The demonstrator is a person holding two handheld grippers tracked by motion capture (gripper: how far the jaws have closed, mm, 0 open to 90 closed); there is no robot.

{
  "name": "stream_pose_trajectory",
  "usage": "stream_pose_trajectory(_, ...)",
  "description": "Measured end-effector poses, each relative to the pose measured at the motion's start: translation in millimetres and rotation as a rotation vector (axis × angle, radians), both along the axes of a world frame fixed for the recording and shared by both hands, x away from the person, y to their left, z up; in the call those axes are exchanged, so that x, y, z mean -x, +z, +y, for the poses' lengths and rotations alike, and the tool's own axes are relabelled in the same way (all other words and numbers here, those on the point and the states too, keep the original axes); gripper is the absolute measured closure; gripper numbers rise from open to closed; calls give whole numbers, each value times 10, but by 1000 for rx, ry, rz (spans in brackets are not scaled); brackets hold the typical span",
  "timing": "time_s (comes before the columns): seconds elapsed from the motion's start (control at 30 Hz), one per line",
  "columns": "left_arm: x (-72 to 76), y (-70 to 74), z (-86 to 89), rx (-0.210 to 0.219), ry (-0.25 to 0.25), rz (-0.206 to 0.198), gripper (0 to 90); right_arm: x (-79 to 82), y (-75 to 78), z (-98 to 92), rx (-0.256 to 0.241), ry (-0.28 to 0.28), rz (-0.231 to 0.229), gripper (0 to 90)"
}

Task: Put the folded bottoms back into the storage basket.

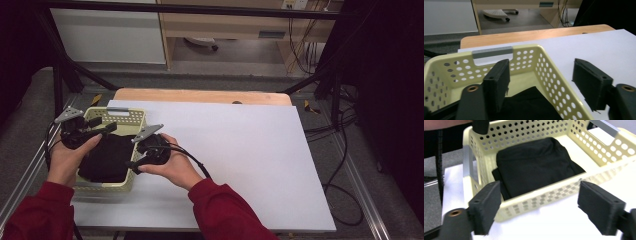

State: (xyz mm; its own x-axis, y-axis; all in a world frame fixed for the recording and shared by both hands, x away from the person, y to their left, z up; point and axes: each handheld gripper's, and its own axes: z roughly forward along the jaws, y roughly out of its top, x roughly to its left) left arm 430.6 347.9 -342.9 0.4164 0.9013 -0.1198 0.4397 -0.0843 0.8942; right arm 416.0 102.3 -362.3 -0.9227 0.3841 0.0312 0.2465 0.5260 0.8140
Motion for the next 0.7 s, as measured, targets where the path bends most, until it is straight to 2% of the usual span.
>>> stream_pose_trajectory(0.2,87,35,-173,5,-7,-10,160,28,-26,-246,-6,-69,22,58)
stream_pose_trajectory(0.3,156,26,-255,0,-20,-5,108,26,-19,-397,-8,-113,21,43)
stream_pose_trajectory(0.4,245,-4,-333,9,-30,-12,91,21,1,-567,-28,-138,28,40)
stream_pose_trajectory(0.7,455,-95,-536,31,-70,-26,87,12,62,-1047,-74,-213,5,37)
